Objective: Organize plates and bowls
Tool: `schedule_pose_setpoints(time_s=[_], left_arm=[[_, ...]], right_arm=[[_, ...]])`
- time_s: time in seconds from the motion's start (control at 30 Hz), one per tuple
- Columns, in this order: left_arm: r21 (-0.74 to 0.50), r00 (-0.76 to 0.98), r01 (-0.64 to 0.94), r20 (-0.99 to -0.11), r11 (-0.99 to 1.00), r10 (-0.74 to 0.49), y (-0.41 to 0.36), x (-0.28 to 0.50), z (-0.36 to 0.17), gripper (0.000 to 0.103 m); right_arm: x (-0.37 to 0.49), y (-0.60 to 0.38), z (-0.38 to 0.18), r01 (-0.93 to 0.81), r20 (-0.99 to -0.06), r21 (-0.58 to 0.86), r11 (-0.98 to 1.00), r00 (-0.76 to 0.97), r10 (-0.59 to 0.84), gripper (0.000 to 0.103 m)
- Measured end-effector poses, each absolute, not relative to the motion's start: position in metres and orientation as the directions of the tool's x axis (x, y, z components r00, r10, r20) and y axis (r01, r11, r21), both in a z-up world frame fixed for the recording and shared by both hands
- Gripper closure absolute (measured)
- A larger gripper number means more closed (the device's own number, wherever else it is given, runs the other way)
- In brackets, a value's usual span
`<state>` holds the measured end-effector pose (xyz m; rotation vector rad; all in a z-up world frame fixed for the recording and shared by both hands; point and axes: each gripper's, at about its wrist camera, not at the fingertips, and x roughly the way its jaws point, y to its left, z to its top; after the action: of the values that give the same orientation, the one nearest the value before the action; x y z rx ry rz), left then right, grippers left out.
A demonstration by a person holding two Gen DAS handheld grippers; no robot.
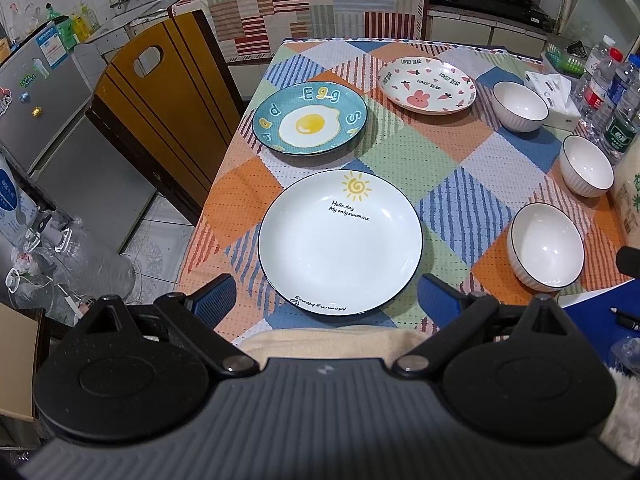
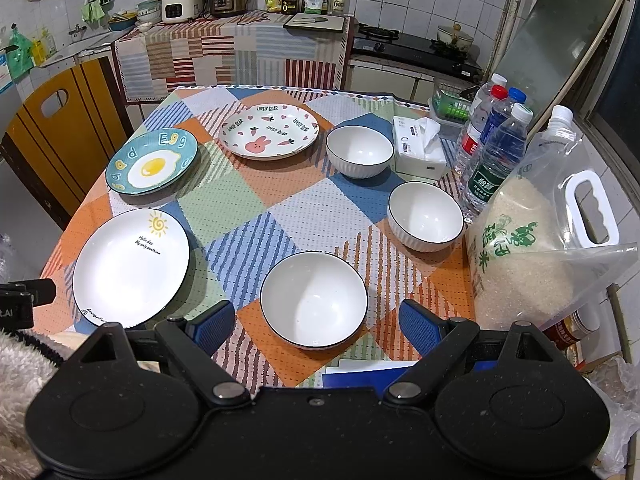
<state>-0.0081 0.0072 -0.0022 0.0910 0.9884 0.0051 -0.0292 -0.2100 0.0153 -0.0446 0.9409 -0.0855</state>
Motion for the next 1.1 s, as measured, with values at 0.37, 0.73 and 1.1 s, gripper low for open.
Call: schedule_pose_setpoints(time_s=[0.37, 0.73, 1.1], left_arm=[[0.076, 0.545, 0.043, -0.837, 0.996, 0.040, 0.005, -0.011, -0.007, 0.005], [0.078, 0.562, 0.087, -0.827, 0.993, 0.016, 0.020, 0.008, 0.001, 0.005], [0.005, 0.519, 0.141, -0.852, 0.990, -0.070, 0.066, 0.074, -0.040, 0.005]], right_arm=[[-0.030, -0.210, 0.014, 0.053, -0.808, -0.077, 0.996, 0.582, -0.094, 0.011], [-0.022, -0.213, 0.021, -0.051, -0.703, -0.017, 0.999, 0.711, 0.024, 0.011], [0.040, -0.193, -0.035, -0.364, -0.547, 0.241, 0.900, 0.715, 0.436, 0.011]])
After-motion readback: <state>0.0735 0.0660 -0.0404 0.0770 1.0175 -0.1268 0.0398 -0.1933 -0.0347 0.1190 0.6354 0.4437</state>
